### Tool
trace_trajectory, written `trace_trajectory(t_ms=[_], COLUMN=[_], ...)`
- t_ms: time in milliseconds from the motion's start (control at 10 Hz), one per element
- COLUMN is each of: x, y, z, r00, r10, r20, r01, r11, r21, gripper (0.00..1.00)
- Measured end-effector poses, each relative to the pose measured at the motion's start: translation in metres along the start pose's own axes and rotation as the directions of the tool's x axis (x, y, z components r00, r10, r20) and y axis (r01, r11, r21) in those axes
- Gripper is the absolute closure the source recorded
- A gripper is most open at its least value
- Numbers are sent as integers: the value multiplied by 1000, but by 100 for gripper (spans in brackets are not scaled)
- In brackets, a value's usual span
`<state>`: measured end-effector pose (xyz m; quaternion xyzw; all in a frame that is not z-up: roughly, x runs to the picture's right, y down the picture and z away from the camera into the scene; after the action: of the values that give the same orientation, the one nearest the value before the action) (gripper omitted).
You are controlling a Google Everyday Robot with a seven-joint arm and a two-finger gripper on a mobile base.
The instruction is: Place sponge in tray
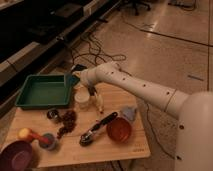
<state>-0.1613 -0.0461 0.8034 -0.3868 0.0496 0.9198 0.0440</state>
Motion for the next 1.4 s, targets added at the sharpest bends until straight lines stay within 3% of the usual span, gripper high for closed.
trace_trajectory(t_ms=[1400], x=[2], y=[3], z=[-2], r00=[1000], r10=[-11], r20=[-3], r01=[11], r11=[1000], r21=[8], gripper=[82])
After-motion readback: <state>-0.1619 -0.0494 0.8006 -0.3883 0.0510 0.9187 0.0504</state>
